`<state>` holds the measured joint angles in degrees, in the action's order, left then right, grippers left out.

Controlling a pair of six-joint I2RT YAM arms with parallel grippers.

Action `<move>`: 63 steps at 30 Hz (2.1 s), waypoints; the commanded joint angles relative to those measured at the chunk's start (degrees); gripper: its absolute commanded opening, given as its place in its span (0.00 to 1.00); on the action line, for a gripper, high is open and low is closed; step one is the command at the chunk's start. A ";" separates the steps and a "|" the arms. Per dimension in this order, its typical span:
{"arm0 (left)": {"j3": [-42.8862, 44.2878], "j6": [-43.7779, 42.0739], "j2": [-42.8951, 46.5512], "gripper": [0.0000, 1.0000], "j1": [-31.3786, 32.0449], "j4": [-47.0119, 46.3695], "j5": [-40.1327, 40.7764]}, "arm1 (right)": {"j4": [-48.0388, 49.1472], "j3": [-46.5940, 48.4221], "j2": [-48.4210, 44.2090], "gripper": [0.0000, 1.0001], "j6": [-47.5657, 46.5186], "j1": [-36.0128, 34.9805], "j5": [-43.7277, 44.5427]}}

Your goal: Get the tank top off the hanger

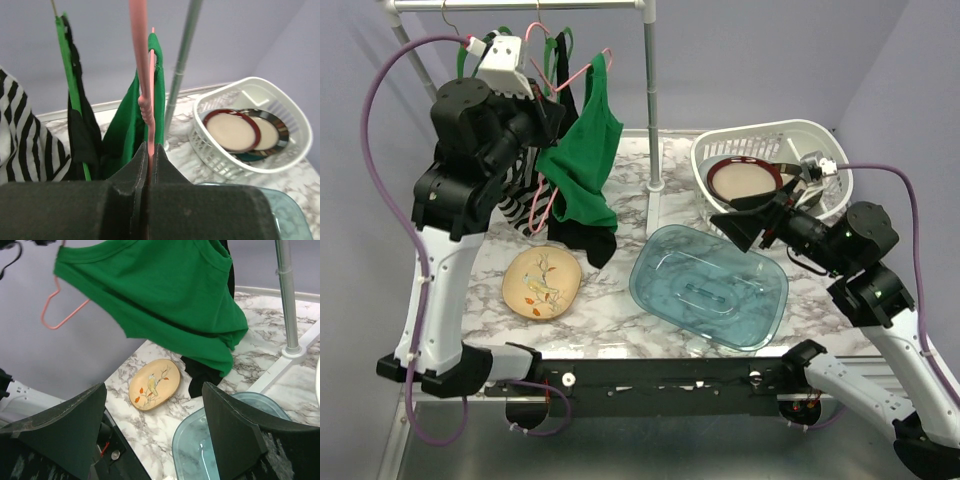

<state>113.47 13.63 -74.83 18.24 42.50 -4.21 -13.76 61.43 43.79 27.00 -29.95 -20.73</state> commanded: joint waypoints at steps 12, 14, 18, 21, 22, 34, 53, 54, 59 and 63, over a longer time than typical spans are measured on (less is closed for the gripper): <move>-23.01 6.05 23.75 0.00 0.04 -11.47 -29.70 | 29.80 5.55 18.69 0.81 -0.19 -0.28 -16.95; -24.17 7.63 24.20 0.00 0.04 -12.88 -30.94 | 32.82 5.02 21.24 0.81 -1.34 -0.45 -19.42; -26.19 7.91 24.99 0.00 0.04 -14.02 -32.01 | 35.64 6.42 25.72 0.80 0.15 -0.98 -24.53; -27.25 7.55 25.34 0.00 0.04 -14.37 -31.21 | 35.56 6.95 27.31 0.79 -0.37 -2.65 -23.14; -27.42 7.55 25.34 0.00 0.04 -14.55 -31.13 | 35.29 7.21 27.75 0.79 -0.81 -3.52 -22.43; -29.62 9.05 26.05 0.00 0.04 -16.83 -31.21 | 37.92 6.16 29.86 0.49 0.33 -5.38 -19.35; -28.13 4.92 29.47 0.00 0.04 -8.58 -23.91 | 33.01 1.85 19.84 0.01 -3.18 -5.11 17.99; -28.04 4.92 30.00 0.00 0.04 -8.75 -24.61 | 31.79 2.20 20.28 0.01 -3.01 -4.85 18.96; -26.46 4.57 30.62 0.00 0.13 -8.05 -24.62 | 33.88 0.01 22.47 0.01 1.81 -1.95 16.61; -26.19 4.04 30.79 0.00 0.13 -7.52 -23.30 | 35.81 -1.57 23.88 0.01 3.93 -0.81 14.58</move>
<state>85.06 18.76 -45.41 18.24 35.16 -29.34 19.94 61.84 66.30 28.27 -32.71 -8.25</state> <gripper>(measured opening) 0.032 0.019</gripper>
